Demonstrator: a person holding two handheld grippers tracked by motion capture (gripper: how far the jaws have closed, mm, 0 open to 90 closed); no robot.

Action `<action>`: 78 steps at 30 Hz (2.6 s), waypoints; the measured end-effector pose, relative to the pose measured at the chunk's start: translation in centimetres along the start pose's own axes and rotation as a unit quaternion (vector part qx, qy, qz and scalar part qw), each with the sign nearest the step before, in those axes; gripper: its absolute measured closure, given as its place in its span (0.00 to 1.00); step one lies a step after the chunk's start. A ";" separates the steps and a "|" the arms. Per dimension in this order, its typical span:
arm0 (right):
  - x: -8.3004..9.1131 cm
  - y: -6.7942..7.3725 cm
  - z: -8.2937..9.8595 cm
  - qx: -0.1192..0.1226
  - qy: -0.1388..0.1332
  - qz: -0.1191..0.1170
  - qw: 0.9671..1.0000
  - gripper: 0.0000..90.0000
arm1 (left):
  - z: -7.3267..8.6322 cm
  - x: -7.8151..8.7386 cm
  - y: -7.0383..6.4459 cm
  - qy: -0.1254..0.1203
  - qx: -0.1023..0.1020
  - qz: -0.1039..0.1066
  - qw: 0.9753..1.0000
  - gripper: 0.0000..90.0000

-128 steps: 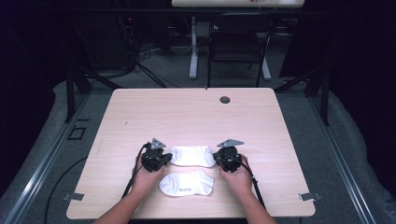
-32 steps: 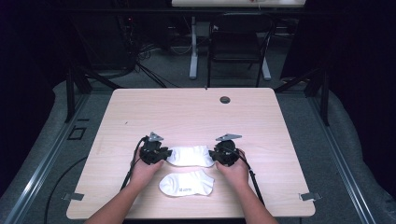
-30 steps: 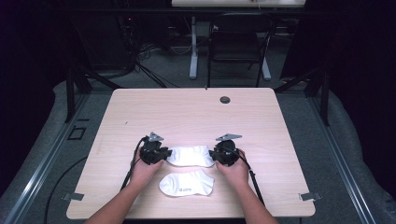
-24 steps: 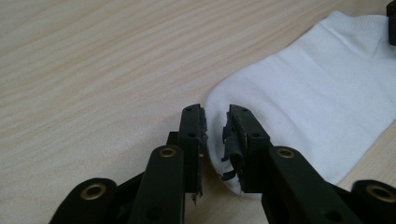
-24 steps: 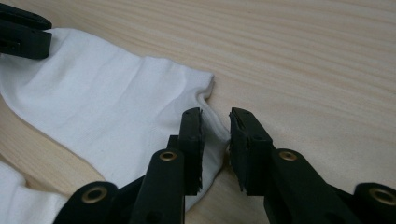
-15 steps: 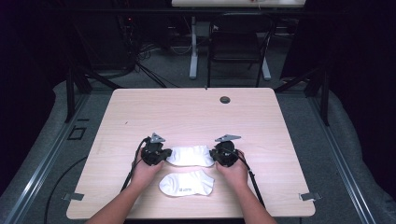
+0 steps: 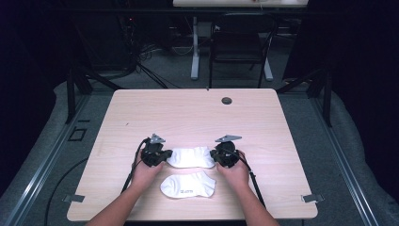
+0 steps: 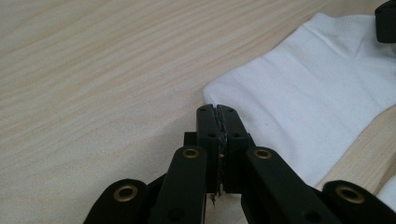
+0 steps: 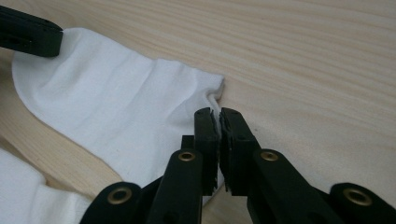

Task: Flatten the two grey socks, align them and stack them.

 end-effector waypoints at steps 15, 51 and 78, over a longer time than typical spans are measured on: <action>0.6 0.1 -0.4 -0.006 -0.007 -0.007 1.000 0.96 | -0.3 0.7 -0.2 -0.012 0.000 0.009 1.000 0.99; 4.5 3.1 -2.4 0.031 -0.046 -0.033 0.998 0.96 | -0.9 5.1 -1.7 -0.052 -0.006 0.029 0.998 0.99; 8.1 6.1 0.6 0.051 -0.055 -0.065 0.995 0.96 | 2.3 8.7 -4.6 -0.064 -0.015 0.061 0.996 0.99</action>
Point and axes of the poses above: each handheld gripper's, and its own axes: x roughly backward along the jaws, z roughly out of its underside, y roughly to its left, the point moved 7 cm from there along -x, roughly forward along the jaws, and after that the axes turned 3 degrees about z, right-handed, at the moved point
